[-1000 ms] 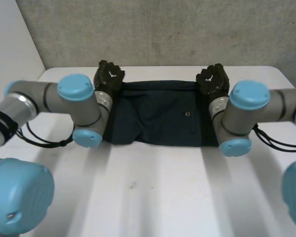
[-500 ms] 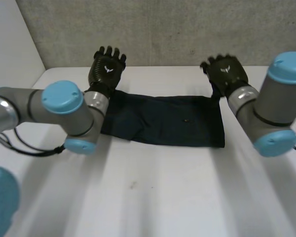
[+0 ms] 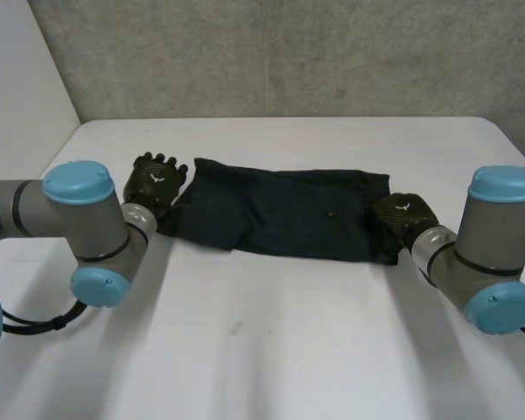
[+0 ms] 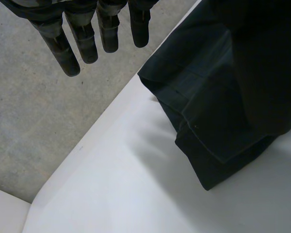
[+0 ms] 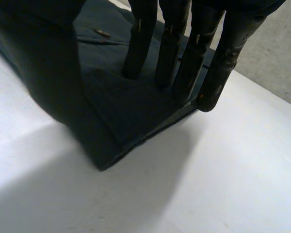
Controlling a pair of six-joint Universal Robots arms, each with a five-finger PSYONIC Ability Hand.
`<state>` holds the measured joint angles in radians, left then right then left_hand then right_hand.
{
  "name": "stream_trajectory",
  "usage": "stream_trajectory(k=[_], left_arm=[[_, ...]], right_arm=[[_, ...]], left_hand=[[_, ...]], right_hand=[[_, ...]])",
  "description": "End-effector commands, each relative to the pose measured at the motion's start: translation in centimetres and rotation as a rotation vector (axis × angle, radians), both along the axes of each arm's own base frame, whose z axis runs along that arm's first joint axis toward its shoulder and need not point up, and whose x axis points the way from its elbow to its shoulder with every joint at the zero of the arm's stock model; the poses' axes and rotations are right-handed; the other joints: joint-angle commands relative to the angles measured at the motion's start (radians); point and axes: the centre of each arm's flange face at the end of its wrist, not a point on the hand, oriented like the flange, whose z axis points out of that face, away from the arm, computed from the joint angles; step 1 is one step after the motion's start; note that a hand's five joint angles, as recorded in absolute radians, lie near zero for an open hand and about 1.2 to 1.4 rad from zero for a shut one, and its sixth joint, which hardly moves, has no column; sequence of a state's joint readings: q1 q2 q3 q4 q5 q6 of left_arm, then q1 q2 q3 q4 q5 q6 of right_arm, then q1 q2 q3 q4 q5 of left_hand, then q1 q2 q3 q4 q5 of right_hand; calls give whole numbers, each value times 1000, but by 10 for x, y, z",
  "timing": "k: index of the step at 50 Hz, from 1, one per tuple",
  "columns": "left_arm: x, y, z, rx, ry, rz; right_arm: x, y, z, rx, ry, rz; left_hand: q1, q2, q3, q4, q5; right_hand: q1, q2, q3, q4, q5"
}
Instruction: Fold the shorts.
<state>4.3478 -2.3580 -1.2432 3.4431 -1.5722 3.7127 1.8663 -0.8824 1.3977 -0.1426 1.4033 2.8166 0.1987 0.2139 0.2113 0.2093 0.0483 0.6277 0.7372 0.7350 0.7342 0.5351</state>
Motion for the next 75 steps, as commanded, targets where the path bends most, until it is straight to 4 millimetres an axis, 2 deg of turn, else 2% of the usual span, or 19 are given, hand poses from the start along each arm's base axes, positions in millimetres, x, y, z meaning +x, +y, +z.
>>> stream_trajectory(k=[1,9,12,16,17,20,25,28,29,32,34,35,39,42,47,49,57,64,75], left_arm=[[-2,8,15,-20,8,-9],[4,23,48,-53,34,-8],[8,33,64,-58,83,-3],[11,42,78,-49,167,3],[11,43,80,-49,180,4],[10,45,86,-42,240,3],[-1,50,94,-37,325,-22],[-6,48,103,-51,373,-30],[-6,45,109,-61,400,-24],[-9,40,122,-84,456,-2],[-12,40,124,-88,462,-3],[-14,41,126,-92,465,-8],[-19,38,129,-104,471,-14],[-21,34,131,-109,474,-16],[-46,36,127,-79,467,-68],[-55,40,124,-59,461,-90],[-99,58,68,115,376,-166],[-100,66,11,304,257,-126],[-77,53,0,352,192,-10]], right_arm=[[-10,-10,-3,-48,82,-55],[-44,-22,32,-123,138,-157],[-63,-28,40,-159,313,-142],[-59,-31,58,-284,543,-56],[-54,-30,61,-310,571,-32],[5,-7,84,-472,586,117],[81,29,91,-654,476,329],[119,56,80,-727,392,495],[140,72,62,-732,350,602],[156,88,28,-642,279,717],[157,91,26,-607,237,731],[157,92,27,-570,192,726],[153,91,48,-469,34,668],[144,85,74,-419,-80,602],[91,44,127,-315,-340,357],[81,35,133,-292,-390,309],[65,4,91,-80,-361,188],[68,-3,41,128,-226,170],[64,-6,10,227,-124,129]], left_hand=[[59,44,46,48,35],[6,-9,-7,-5,-18],[0,-15,-12,-10,-24],[-6,-21,-18,-16,-30],[-6,-21,-18,-16,-30],[-6,-21,-18,-16,-30],[-6,-21,-18,-16,-30],[-3,-18,-15,-13,-27],[-3,-18,-15,-13,-27],[-3,-18,-15,-13,-27],[-6,-21,-18,-16,-30],[-3,-18,-15,-13,-27],[-3,-18,-15,-13,-27],[0,-15,-12,-11,-24],[3,-12,-10,-8,-21],[6,-9,-7,-5,-18],[3,-12,-10,-8,-21],[-6,-21,-18,-16,-30],[-3,-18,-15,-13,-27]], right_hand=[[769,659,661,662,687],[769,659,661,662,687],[769,659,661,662,687],[769,659,661,662,687],[769,659,661,662,687],[769,659,661,662,687],[769,659,661,662,687],[769,659,661,662,687],[769,659,661,662,687],[769,659,661,662,687],[473,363,365,366,391],[23,-87,-85,-84,-59],[-453,-563,-560,-560,-535],[-453,-563,-560,-560,-535],[-453,-563,-560,-560,-535],[-453,-563,-560,-560,-535],[-453,-563,-560,-560,-535],[-453,-563,-560,-560,-535],[-453,-563,-560,-560,-535]])
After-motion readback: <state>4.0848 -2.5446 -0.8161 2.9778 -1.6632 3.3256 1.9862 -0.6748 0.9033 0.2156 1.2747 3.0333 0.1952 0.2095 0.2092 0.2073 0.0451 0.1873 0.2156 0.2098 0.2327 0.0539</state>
